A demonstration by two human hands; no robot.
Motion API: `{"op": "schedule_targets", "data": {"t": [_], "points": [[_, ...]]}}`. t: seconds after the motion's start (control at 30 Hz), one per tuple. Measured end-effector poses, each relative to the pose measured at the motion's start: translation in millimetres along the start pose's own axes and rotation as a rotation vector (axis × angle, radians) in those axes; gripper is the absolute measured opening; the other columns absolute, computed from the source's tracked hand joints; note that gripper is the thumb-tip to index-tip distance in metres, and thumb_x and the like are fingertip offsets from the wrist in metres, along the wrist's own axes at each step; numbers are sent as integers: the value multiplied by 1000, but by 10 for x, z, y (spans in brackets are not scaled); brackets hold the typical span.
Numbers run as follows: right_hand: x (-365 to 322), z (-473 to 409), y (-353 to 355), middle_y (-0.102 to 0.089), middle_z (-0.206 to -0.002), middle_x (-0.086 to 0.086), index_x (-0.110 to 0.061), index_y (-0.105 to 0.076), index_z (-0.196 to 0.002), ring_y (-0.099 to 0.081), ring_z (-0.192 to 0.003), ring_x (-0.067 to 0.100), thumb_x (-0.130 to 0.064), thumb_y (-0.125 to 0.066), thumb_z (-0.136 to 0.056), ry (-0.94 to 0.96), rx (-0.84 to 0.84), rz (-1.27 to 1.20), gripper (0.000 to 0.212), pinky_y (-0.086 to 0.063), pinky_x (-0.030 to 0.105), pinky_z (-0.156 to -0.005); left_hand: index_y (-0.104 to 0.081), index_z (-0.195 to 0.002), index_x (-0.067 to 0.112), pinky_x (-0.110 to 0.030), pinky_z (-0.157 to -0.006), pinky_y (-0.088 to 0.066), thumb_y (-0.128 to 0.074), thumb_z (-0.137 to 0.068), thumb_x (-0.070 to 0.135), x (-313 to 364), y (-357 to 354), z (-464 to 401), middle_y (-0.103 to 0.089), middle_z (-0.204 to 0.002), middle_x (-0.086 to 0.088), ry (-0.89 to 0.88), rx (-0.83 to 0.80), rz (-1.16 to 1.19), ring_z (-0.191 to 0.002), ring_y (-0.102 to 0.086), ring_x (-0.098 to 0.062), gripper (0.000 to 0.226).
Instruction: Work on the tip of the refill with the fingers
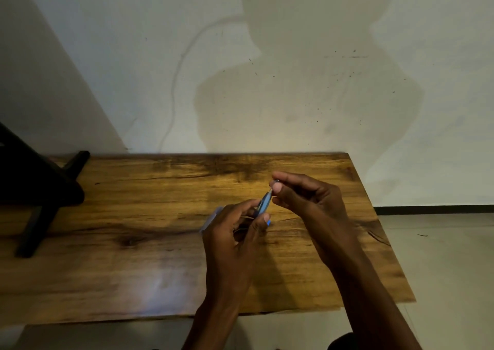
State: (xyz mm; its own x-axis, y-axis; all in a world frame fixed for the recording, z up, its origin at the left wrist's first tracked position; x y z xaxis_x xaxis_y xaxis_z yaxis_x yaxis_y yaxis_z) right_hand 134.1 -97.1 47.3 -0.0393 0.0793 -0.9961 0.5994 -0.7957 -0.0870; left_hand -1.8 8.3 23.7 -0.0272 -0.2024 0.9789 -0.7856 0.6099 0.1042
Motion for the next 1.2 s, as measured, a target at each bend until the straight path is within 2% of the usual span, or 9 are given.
{"op": "schedule_targets", "data": {"t": [0.33, 0.5, 0.57, 0.73, 0.93, 1.0, 1.07, 1.13, 1.2], "points": [[37, -17, -41, -79, -106, 6, -6, -75, -113, -74, -103, 17, -6, -70, -89, -27, -90, 31, 25, -60, 26, -80, -75, -112, 21, -44, -71, -64, -75, -89, 17, 25, 17, -25, -75, -95, 1, -12, 4, -24, -83, -76, -19, 23], [175, -10, -32, -79, -104, 6, -8, -77, -109, -73, -99, 16, -11, -71, -86, -197, -113, -122, 23, -57, 24, -79, -75, -107, 25, -26, -67, -61, -77, -86, 14, 131, 19, -32, -75, -92, 4, -45, -5, -51, -81, -76, -12, 23], [223, 10, -55, -78, -105, 4, -6, -76, -107, -72, -97, 15, -12, -72, -84, -252, -126, -199, 24, -56, 23, -79, -76, -108, 23, -27, -67, -62, -79, -84, 15, 137, 12, -28, -76, -92, 3, -33, -8, -53, -81, -76, -12, 25], [322, 103, -217, -75, -104, 12, 0, -74, -109, -70, -100, 25, -18, -64, -94, -298, -191, -203, 25, -56, 40, -92, -68, -115, 27, -27, -65, -63, -83, -79, 16, 231, -7, -48, -76, -87, 7, -22, 5, -84, -78, -75, -7, 40], [235, 49, -66, -68, -80, 7, -10, -63, -98, -71, -81, 22, -27, -49, -102, -276, -9, -398, 21, -60, 33, -74, -69, -110, 29, -28, -65, -62, -82, -80, 28, 157, 68, -13, -78, -87, 5, 96, 18, -11, -80, -76, -7, 33], [193, 43, -50, -56, -71, 3, -13, -57, -97, -60, -63, 16, -30, -45, -104, -274, 38, -531, 22, -54, 27, -60, -71, -105, 27, -32, -63, -63, -75, -86, 29, 107, 67, -10, -78, -88, 1, 155, 12, 74, -78, -77, -16, 20], [137, 56, -44, -43, -64, -1, -16, -55, -93, -39, -49, 8, -37, -45, -104, -281, 73, -633, 26, -35, 21, -47, -72, -103, 20, -31, -60, -62, -66, -92, 28, 77, 64, -11, -78, -88, -4, 198, 8, 151, -74, -77, -23, 14], [82, 69, -14, -34, -58, -5, -16, -54, -81, -25, -45, 5, -48, -45, -101, -283, 102, -688, 39, -19, 21, -43, -72, -101, 16, -30, -59, -61, -58, -95, 29, 41, 80, -12, -78, -87, -6, 215, 18, 168, -71, -77, -25, 20], [41, 74, 9, -30, -52, -7, -16, -48, -67, -19, -43, 4, -55, -43, -98, -286, 104, -765, 51, -14, 22, -43, -72, -101, 13, -29, -59, -61, -53, -100, 27, -46, 106, 2, -78, -86, -10, 287, 44, 225, -70, -76, -23, 24]]}}
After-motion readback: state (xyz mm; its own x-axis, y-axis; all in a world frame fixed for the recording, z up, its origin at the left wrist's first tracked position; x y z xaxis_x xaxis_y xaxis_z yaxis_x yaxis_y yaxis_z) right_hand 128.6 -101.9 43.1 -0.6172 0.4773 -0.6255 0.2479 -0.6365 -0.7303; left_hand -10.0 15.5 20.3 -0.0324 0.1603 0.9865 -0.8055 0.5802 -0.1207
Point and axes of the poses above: each hand's wrist, its own z-axis away from the middle knuckle, its own y-axis out of the back of the hand, x = y × z, the point moved 8 cm from there along -z, towards the middle knuckle
